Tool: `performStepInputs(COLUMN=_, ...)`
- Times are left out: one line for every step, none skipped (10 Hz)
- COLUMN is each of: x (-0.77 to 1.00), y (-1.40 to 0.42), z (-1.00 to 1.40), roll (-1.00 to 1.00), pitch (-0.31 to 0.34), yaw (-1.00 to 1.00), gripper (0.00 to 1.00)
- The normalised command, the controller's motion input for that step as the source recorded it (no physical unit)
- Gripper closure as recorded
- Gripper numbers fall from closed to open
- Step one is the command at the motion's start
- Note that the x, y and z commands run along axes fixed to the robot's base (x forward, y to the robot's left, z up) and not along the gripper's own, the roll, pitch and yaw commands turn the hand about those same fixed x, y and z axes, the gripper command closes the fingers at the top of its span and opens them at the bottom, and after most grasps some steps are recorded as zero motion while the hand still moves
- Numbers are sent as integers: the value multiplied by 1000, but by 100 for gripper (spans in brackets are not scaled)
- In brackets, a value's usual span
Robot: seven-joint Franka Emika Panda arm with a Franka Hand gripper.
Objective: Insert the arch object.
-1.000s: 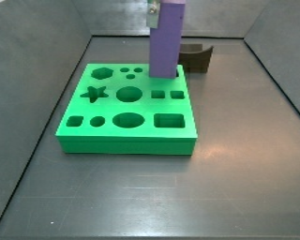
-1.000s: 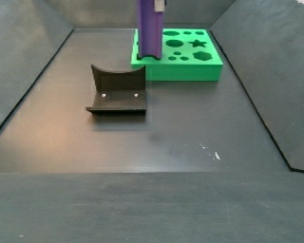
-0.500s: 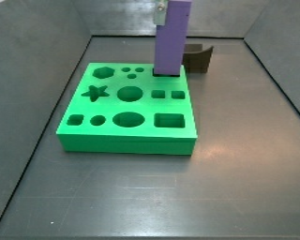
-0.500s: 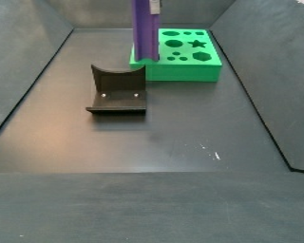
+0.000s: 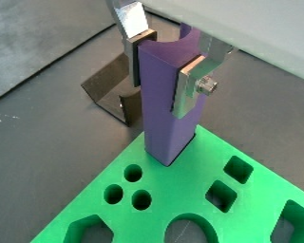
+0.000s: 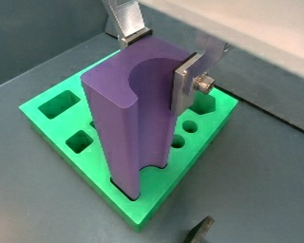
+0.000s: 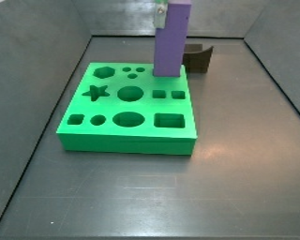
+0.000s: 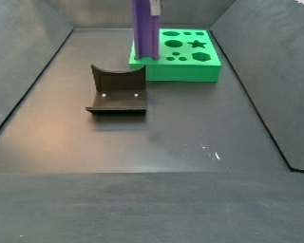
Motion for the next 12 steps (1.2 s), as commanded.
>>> performStepInputs(x=54, y=-43, z=-151, roll=-76, pitch=0, yaw=0, gripper=100)
performStepInputs(x=40, y=0, z=-240, roll=0, pitch=0, yaw=0, gripper=100)
performStepInputs(x=71, y=-3, z=-329, roll=4, pitch=0, yaw=0, gripper=100)
performStepInputs(x=60, y=0, z=-363, roll=0, pitch=0, yaw=0, gripper=100)
performStepInputs(x=37, y=0, z=-354, roll=13, pitch=0, yaw=9, gripper=100)
performStepInputs(x=57, y=0, z=-343, roll=11, pitch=14, yaw=11, gripper=100)
performStepInputs(x=26, y=0, z=-311, roll=6, pitch=7, yaw=9, gripper=100)
performStepInputs(x=29, y=0, z=-314, roll=0, pitch=4, yaw=0, gripper=100)
performStepInputs(x=0, y=0, z=-309, roll=0, pitch=0, yaw=0, gripper=100)
performStepInputs(x=0, y=0, z=-306, roll=0, pitch=0, yaw=0, gripper=100)
performStepInputs(x=0, y=0, z=-309, roll=0, pitch=0, yaw=0, gripper=100)
performStepInputs(x=0, y=37, z=0, roll=-29, pitch=0, yaw=0, gripper=100)
